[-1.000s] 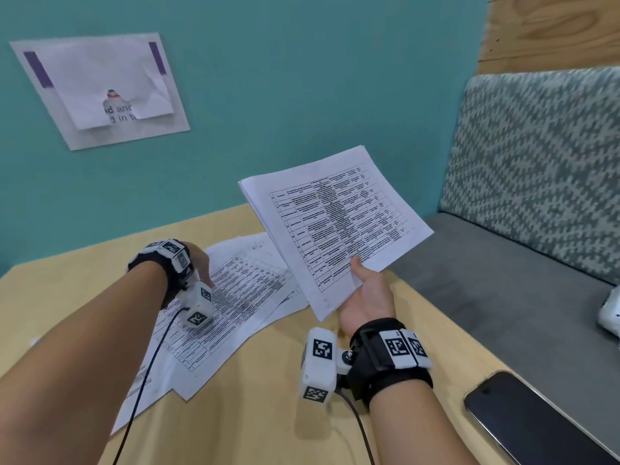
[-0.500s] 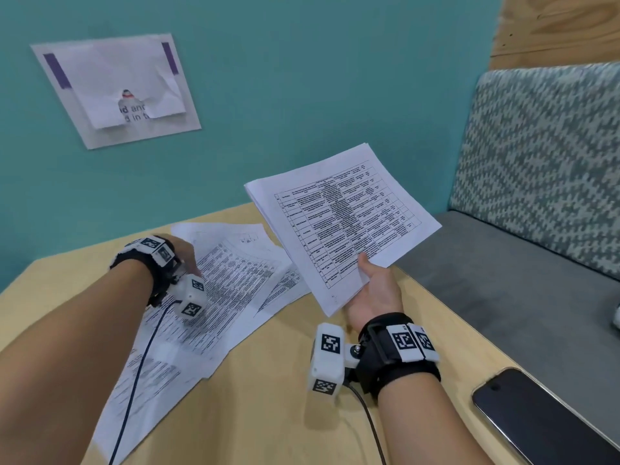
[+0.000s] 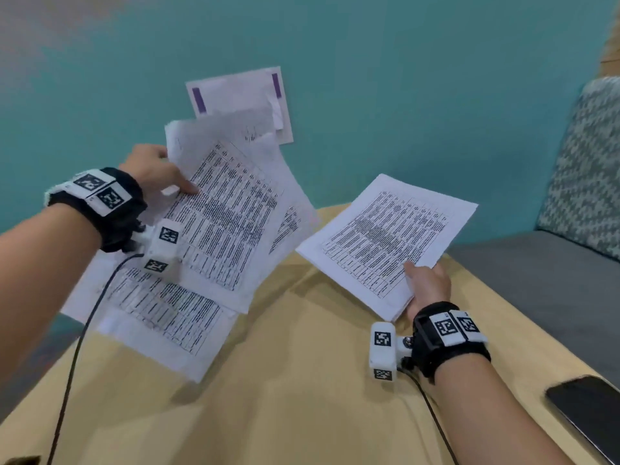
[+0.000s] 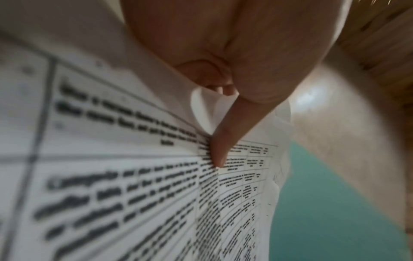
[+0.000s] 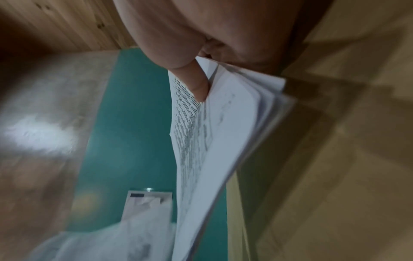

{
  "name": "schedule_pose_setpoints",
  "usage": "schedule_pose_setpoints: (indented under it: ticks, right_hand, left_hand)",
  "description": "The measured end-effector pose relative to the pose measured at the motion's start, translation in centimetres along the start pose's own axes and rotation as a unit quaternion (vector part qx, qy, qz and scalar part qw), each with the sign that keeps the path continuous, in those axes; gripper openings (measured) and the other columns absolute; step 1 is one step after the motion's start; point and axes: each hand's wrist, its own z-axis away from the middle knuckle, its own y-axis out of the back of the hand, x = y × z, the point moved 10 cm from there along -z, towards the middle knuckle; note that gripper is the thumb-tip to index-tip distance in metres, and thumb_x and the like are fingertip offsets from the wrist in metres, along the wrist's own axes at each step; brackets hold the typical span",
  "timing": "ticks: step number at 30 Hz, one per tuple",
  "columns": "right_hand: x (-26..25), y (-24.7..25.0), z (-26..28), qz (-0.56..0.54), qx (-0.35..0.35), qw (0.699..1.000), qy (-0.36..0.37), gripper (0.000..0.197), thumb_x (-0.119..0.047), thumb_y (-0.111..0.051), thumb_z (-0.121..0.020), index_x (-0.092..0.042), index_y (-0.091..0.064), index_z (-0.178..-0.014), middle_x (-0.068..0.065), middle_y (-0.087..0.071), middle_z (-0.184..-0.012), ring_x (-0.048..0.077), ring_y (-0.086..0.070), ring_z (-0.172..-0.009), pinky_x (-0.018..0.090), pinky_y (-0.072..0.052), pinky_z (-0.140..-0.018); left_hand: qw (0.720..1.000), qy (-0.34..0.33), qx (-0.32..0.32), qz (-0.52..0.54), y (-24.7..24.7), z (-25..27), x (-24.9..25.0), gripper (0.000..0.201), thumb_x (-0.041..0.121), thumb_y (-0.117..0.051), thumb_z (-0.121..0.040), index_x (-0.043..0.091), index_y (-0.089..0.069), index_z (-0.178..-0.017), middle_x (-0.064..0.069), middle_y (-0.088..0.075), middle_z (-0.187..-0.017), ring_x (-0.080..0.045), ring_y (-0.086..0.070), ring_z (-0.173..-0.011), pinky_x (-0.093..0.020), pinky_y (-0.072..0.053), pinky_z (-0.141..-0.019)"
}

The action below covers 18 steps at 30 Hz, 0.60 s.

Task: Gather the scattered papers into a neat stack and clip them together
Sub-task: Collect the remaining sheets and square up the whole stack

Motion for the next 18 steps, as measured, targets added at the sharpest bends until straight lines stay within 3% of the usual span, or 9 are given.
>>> schedule_pose_setpoints:
  ticks: [3,6,9,12,14,16,17,18]
  right_hand:
    - [0.3,-2.3,1.9,0.015,-0.042,0.999,-0.017,0.022,0.0,-0.056,-0.098,-0.018,-0.06,-0.112,0.008,-0.067,-0.109,0.031,-0.065,-0.097,0.047,-0.055,-0.09]
    - [1.6,-5.5,4.1,0.035,-0.097,0.994,-0.037,0.019,0.002,-0.056,-0.098,-0.012,-0.06,-0.109,0.009,-0.067,-0.106,0.032,-0.065,-0.099,0.053,-0.053,-0.094]
    - [3.8,-8.5,6.0,0.023,-0.165,0.983,-0.082,0.034,-0.002,-0.058,-0.094,-0.004,-0.061,-0.128,0.021,-0.07,-0.118,0.043,-0.068,-0.107,0.065,-0.051,-0.094]
    - [4.8,-10.0,8.2,-0.012,-0.216,0.968,-0.129,0.038,-0.004,-0.056,-0.091,0.0,-0.064,-0.128,0.03,-0.066,-0.125,0.051,-0.063,-0.114,0.069,-0.046,-0.097]
    - [4.9,-10.7,9.0,-0.02,-0.246,0.961,-0.128,0.045,-0.008,-0.065,-0.079,0.004,-0.068,-0.123,0.03,-0.066,-0.124,0.051,-0.063,-0.114,0.067,-0.045,-0.101]
    - [5.2,-10.8,9.4,0.006,-0.257,0.959,-0.12,0.057,-0.01,-0.07,-0.066,0.007,-0.069,-0.12,0.032,-0.065,-0.126,0.052,-0.063,-0.114,0.066,-0.042,-0.104]
    - [5.4,-10.8,9.4,0.001,-0.256,0.959,-0.125,0.055,-0.009,-0.066,-0.069,0.007,-0.068,-0.121,0.032,-0.064,-0.127,0.053,-0.061,-0.115,0.066,-0.042,-0.104]
    - [5.8,-10.6,9.2,-0.005,-0.248,0.959,-0.134,0.05,-0.008,-0.062,-0.075,0.007,-0.068,-0.123,0.031,-0.064,-0.128,0.053,-0.06,-0.117,0.065,-0.044,-0.103]
  left_hand:
    - [0.997,0.002,0.013,0.071,3.6,0.9,0.2,0.062,0.007,-0.09,-0.065,0.009,-0.067,-0.123,-0.011,-0.067,-0.122,-0.033,-0.06,-0.112,-0.04,-0.05,-0.096]
    - [0.983,0.05,-0.006,0.175,3.3,1.9,-1.4,0.074,0.006,-0.089,-0.05,0.01,-0.067,-0.121,-0.013,-0.067,-0.123,-0.034,-0.062,-0.111,-0.045,-0.053,-0.1]
    - [0.975,0.096,-0.026,0.199,0.1,2.0,-4.6,0.085,0.014,-0.094,-0.037,0.01,-0.066,-0.117,-0.013,-0.065,-0.125,-0.036,-0.062,-0.112,-0.051,-0.052,-0.101]
    - [0.961,0.15,-0.028,0.231,-4.2,2.6,-8.3,0.082,0.009,-0.095,-0.05,0.002,-0.062,-0.125,-0.016,-0.066,-0.128,-0.039,-0.063,-0.117,-0.043,-0.054,-0.093]
    - [0.943,0.188,-0.052,0.27,-7.7,3.0,-11.2,0.098,0.015,-0.1,-0.033,-0.002,-0.065,-0.123,-0.019,-0.069,-0.126,-0.041,-0.066,-0.116,-0.043,-0.056,-0.09]
    - [0.917,0.229,-0.081,0.317,-10.5,3.4,-13.4,0.116,0.019,-0.1,-0.013,-0.001,-0.066,-0.122,-0.018,-0.069,-0.126,-0.039,-0.068,-0.114,-0.05,-0.055,-0.095]
    - [0.904,0.245,-0.095,0.336,-11.1,4.5,-13.5,0.123,0.024,-0.102,-0.016,0.0,-0.06,-0.129,-0.018,-0.064,-0.133,-0.04,-0.064,-0.12,-0.054,-0.051,-0.1]
    - [0.9,0.248,-0.098,0.344,-11.2,5.9,-12.9,0.124,0.031,-0.103,-0.03,0.002,-0.051,-0.138,-0.021,-0.055,-0.141,-0.042,-0.056,-0.129,-0.056,-0.047,-0.103]
